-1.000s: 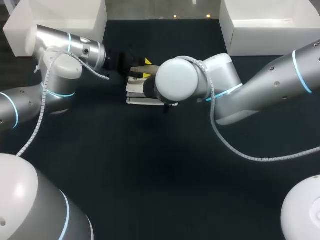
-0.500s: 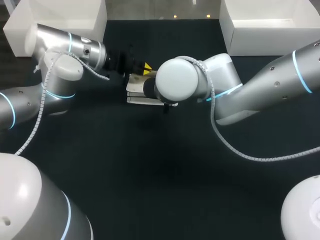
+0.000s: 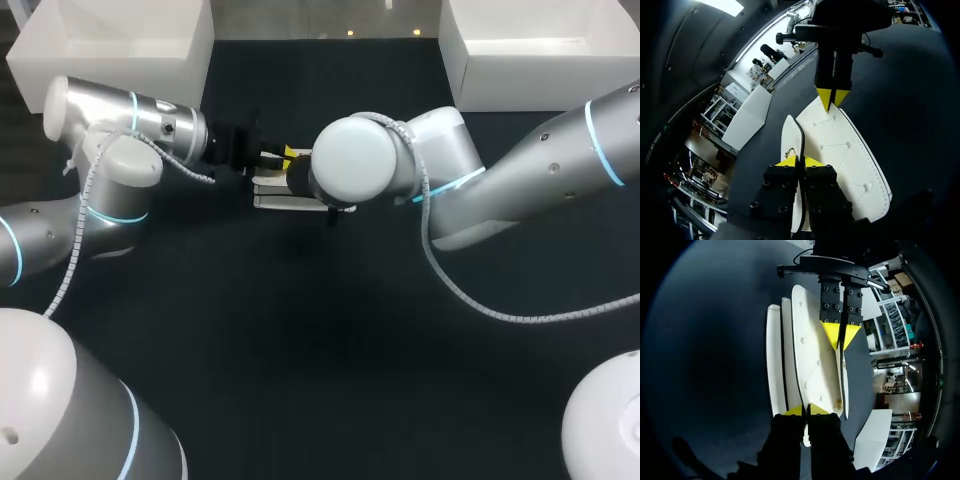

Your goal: Pick up the bag, open it, inspect its contents, close it, and place it on the opposite side

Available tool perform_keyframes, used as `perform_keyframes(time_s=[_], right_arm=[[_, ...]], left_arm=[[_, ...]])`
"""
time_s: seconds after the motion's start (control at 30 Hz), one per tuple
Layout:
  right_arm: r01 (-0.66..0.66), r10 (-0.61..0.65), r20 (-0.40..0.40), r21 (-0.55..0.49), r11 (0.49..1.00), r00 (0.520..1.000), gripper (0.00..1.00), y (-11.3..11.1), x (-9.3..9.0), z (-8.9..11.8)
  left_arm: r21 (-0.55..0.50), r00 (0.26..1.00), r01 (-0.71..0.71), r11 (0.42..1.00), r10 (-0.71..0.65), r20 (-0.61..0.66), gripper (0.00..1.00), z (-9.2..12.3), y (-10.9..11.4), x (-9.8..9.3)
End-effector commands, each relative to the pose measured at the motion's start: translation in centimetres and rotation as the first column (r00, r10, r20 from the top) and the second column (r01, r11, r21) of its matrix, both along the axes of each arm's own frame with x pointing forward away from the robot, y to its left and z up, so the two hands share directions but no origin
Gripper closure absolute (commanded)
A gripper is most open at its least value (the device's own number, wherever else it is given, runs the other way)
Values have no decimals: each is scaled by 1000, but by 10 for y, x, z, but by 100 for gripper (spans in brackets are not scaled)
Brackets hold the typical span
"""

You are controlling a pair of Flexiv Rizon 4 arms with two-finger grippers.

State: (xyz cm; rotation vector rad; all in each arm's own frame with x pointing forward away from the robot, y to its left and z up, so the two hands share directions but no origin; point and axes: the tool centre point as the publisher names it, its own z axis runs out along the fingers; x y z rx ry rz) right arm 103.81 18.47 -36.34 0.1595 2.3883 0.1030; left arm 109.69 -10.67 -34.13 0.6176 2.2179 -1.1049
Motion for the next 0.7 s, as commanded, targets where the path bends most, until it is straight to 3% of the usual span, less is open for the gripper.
perform_keyframes(time_s=[0.03, 0.27, 0.3, 0.33, 0.4, 0.47, 0.53, 0.57, 0.7], right_arm=[[0, 0, 1, 0, 1000, 1000, 100, 0, 0, -1], [0, 0, 1, 0, 1000, 1000, 100, 0, 0, -1], [0, 0, 1, 0, 1000, 1000, 100, 0, 0, -1], [0, 0, 1, 0, 1000, 1000, 100, 0, 0, -1], [0, 0, 1, 0, 1000, 1000, 100, 0, 0, -1], [0, 0, 1, 0, 1000, 1000, 100, 0, 0, -1], [0, 0, 1, 0, 1000, 1000, 100, 0, 0, -1], [0, 0, 1, 0, 1000, 1000, 100, 0, 0, -1], [0, 0, 1, 0, 1000, 1000, 100, 0, 0, -1]], left_arm=[[11, 1000, -13, 1000, 13, 15, 100, -9, -2, -8], [18, 1000, -31, 999, 31, 6, 100, -11, -2, -5], [13, 999, -36, 999, 36, 1, 90, -10, -1, -3], [11, 999, -38, 999, 38, 1, 70, -10, -1, -2], [9, 999, -47, 999, 47, 4, 67, -7, 1, 2], [6, 998, -56, 998, 56, 8, 73, -4, 3, 5], [6, 998, -60, 998, 60, 8, 94, -1, 5, 8], [8, 998, -66, 998, 66, 11, 100, -1, 6, 9], [35, 997, -71, 997, 70, 15, 100, 0, 7, 13]])
